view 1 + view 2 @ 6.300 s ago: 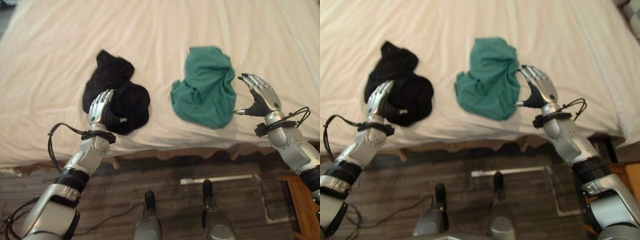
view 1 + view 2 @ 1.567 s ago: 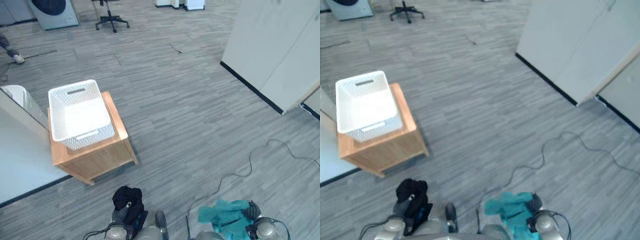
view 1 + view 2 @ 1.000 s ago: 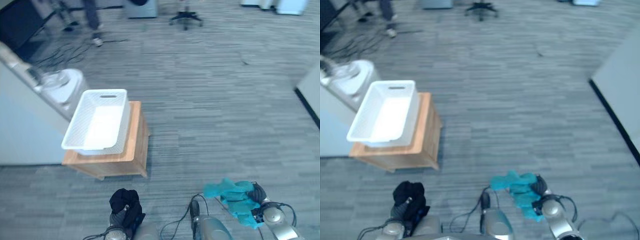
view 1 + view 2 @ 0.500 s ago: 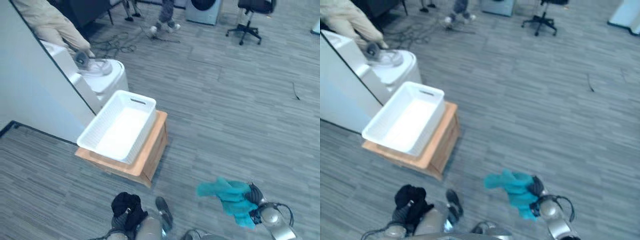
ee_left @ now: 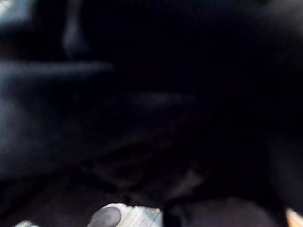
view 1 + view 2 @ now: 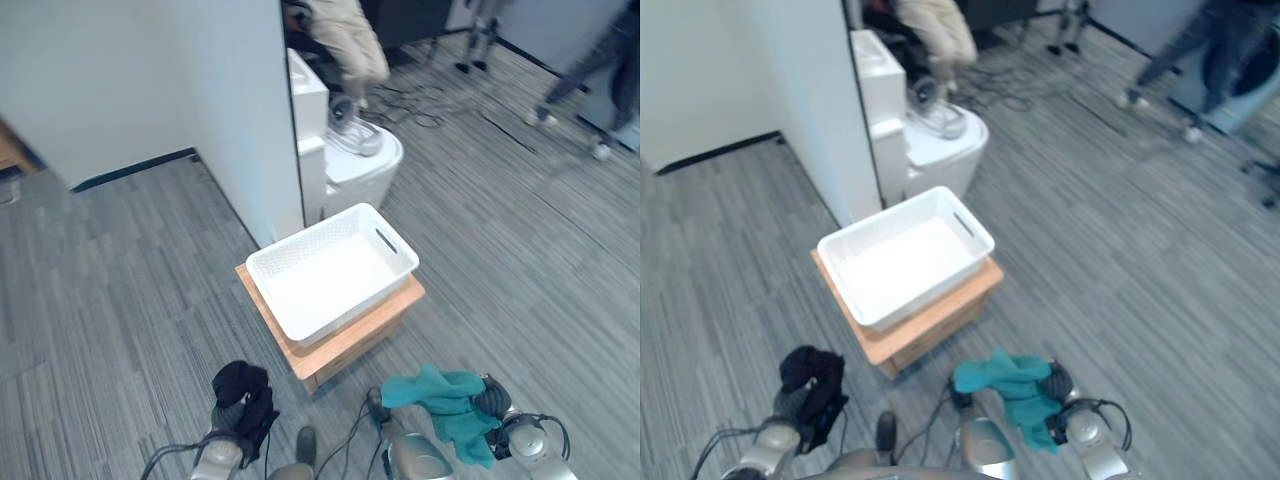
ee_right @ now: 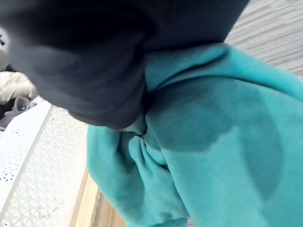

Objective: Tidy up the quilt and then pick up the clothes from the bed and put them into the laundry hamper.

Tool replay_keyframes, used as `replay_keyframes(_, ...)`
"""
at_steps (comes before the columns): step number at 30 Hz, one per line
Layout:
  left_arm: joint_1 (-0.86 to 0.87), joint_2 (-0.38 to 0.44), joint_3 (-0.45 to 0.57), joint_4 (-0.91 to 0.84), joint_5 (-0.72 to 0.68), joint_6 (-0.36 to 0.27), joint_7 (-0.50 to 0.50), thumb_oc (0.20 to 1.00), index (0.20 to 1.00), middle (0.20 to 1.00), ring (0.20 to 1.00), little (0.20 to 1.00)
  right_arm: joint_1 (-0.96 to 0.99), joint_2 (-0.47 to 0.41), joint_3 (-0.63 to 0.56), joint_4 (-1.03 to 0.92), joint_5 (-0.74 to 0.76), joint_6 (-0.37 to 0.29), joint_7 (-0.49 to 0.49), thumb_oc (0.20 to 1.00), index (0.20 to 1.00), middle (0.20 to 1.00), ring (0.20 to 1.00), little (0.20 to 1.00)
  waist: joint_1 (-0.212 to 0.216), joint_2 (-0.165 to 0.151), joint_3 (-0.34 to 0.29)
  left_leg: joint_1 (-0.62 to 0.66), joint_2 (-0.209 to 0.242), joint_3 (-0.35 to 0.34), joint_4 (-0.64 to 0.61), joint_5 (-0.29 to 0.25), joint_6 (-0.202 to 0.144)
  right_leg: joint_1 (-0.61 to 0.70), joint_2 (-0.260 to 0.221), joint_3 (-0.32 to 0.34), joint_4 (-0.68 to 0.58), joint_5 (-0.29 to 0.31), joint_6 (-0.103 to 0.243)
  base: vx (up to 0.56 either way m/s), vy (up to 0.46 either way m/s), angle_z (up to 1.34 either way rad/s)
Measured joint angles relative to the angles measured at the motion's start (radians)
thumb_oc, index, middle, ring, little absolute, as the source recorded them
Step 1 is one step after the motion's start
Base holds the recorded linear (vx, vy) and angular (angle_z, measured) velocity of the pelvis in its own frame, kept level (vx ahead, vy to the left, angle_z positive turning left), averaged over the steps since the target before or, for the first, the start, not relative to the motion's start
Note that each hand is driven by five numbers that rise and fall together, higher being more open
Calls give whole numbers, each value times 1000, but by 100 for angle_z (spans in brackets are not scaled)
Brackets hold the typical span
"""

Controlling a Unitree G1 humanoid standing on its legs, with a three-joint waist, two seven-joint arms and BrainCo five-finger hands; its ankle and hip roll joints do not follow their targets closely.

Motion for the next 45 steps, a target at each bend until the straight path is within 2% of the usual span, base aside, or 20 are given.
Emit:
replay_keyframes(1, 14, -4, -2, -5, 0, -2, -2, 200, 200, 200, 200, 200, -9, -6, -6, -5, 0, -1, -2, 200, 200, 200, 200, 200, 0, 22, 8, -18, 25, 6, 38, 3, -5, 18, 13, -33, -1, 0, -3, 167, -278, 121)
replay_keyframes(2, 22, -14, -3, -9, 0, -2, -6, 200, 200, 200, 200, 200, -22, -25, -24, -8, 0, 0, -5, 200, 200, 200, 200, 200, 7, 34, 15, -69, 45, 2, 140, 9, -62, 37, 23, -78, -7, 8, -26, 66, -141, 110)
replay_keyframes(3, 19, -18, -4, -16, -1, -2, -6, 200, 200, 200, 200, 200, -25, -31, -42, -9, 0, 0, -7, 200, 200, 200, 200, 200, 6, 23, 22, -96, 46, 19, 199, 7, -94, 50, 9, -105, -27, 25, -47, 55, -128, 99)
replay_keyframes(4, 28, -22, -1, -16, -2, -2, -7, 200, 200, 200, 200, 200, -44, -43, -50, -10, 0, -1, -14, 200, 200, 200, 200, 200, 17, 22, 26, -117, 44, 51, 243, 16, -105, 79, 3, -132, -37, 27, -63, 105, -105, 97)
replay_keyframes(5, 37, -32, -5, -17, -2, 0, -8, 200, 200, 200, 200, 200, -59, -60, -81, -17, 0, -3, -32, 200, 200, 200, 200, 200, 15, 20, 31, -135, 61, 118, 316, 9, -127, 103, -5, -164, -37, 41, -111, 113, -102, 89)
replay_keyframes(6, 37, -34, -6, -18, -2, 0, -9, 200, 200, 200, 200, 200, -63, -67, -95, -17, 0, -3, -42, 200, 200, 200, 200, 200, 16, 18, 32, -137, 69, 152, 329, 10, -128, 113, -9, -175, -42, 31, -124, 169, -41, 103)
replay_keyframes(7, 34, -32, -7, -24, -2, 0, -12, 200, 200, 200, 200, 200, -76, -84, -128, -26, -2, 2, -47, 200, 200, 200, 200, 200, 23, 19, 35, -130, 83, 272, 301, 2, -128, 125, -17, -188, -44, 22, -122, 123, 40, 69)
replay_keyframes(9, 37, -34, -7, -44, -2, -1, -16, 200, 200, 200, 200, 200, -81, -123, -172, -65, -9, 3, -61, 200, 200, 200, 200, 200, 21, 26, 44, -105, 89, 315, 177, 4, -130, 129, -14, -189, -38, 27, -111, 141, 89, 59)
replay_keyframes(10, 36, -34, -6, -47, -1, 0, -17, 200, 200, 200, 200, 200, -76, -138, -217, -91, -10, 4, -78, 200, 200, 200, 200, 200, 12, 48, 40, -89, 92, 359, 126, 8, -126, 131, 0, -191, -38, 36, -107, 123, 101, 43)
replay_keyframes(12, 54, -33, -5, -57, 0, 0, -17, 200, 200, 200, 200, 200, -86, -174, -249, -131, -22, 2, -91, 200, 200, 200, 200, 200, 9, 79, 43, -42, 100, 351, 39, 20, -115, 134, 29, -175, -38, 35, -104, 101, 76, -7)
replay_keyframes(13, 59, -32, -3, -54, 0, 1, -19, 200, 200, 200, 200, 200, -85, -195, -269, -161, -42, 2, -99, 200, 200, 200, 200, 200, 8, 97, 38, -12, 104, 356, 0, 56, -113, 136, 33, -190, -38, 34, -102, 82, 50, -11)
replay_keyframes(14, 63, -32, -3, -53, 1, 1, -20, 200, 200, 200, 200, 200, -67, -214, -302, -198, -47, 0, -114, 200, 200, 200, 200, 200, -12, 94, 40, -14, 103, 358, -8, 93, -105, 145, 27, -215, -39, 32, -95, 58, 33, 8)
replay_keyframes(15, 63, -31, -2, -54, 1, 1, -21, 200, 200, 200, 200, 200, -63, -226, -315, -211, -48, 2, -116, 200, 200, 200, 200, 200, -24, 84, 42, -9, 96, 356, -9, 98, -101, 153, 20, -217, -38, 30, -91, 38, 49, 23)
replay_keyframes(18, 63, -18, -2, -74, 1, -1, -32, 200, 200, 200, 200, 200, -77, -310, -367, -290, -55, -3, -134, 200, 200, 200, 200, 200, -38, 47, 31, -6, 64, 373, -9, 89, -83, 150, -16, -220, -38, 40, -77, 20, 37, -6)
replay_keyframes(21, 54, -2, -2, -79, 1, -13, -35, 200, 200, 200, 200, 200, -132, -352, -370, -336, -85, -17, -153, 200, 200, 200, 200, 200, -37, 26, 22, 4, 53, 378, -3, 83, -72, 154, -28, -229, -38, 51, -61, 17, -7, -4)
replay_keyframes(27, 57, -3, -4, -106, -9, -21, -35, 200, 200, 200, 200, 200, -378, -418, -243, -355, -66, -45, -149, 200, 200, 200, 200, 200, -5, 32, 18, 24, 60, 372, -7, 81, -71, 174, -20, -239, -39, 56, -53, 16, -13, 3)
replay_keyframes(34, 74, -26, -20, -153, -20, -22, -38, 200, 200, 200, 200, 200, -560, -407, -75, -344, -2, -70, -133, 200, 200, 200, 200, 200, 39, 45, 9, 15, 62, 341, -6, 84, -74, 183, -15, -263, -39, 56, -53, 1, -19, 13)
replay_keyframes(39, 93, -19, -12, -255, -61, -25, -42, 200, 200, 200, 200, 200, -542, -381, -31, -272, -13, -66, -97, 200, 200, 200, 200, 200, 66, 47, 8, -13, 57, 298, -4, 100, -70, 179, -19, -298, -39, 56, -54, -25, -25, 27)
replay_keyframes(41, 105, -9, -11, -316, -97, -27, -45, 200, 200, 200, 200, 200, -515, -349, -30, -229, -48, -51, -79, 200, 200, 200, 200, 200, 87, 49, 8, -15, 56, 294, -3, 103, -70, 180, -20, -303, -39, 56, -54, -15, -28, 15)
replay_keyframes(45, 142, 15, 22, -419, -143, -45, -59, 200, 200, 200, 200, 200, -453, -264, -12, -172, -97, -21, -62, 200, 200, 200, 200, 200, 84, 68, 10, -29, 50, 271, -9, 105, -70, 176, -24, -315, -39, 51, -59, -32, -30, 11)
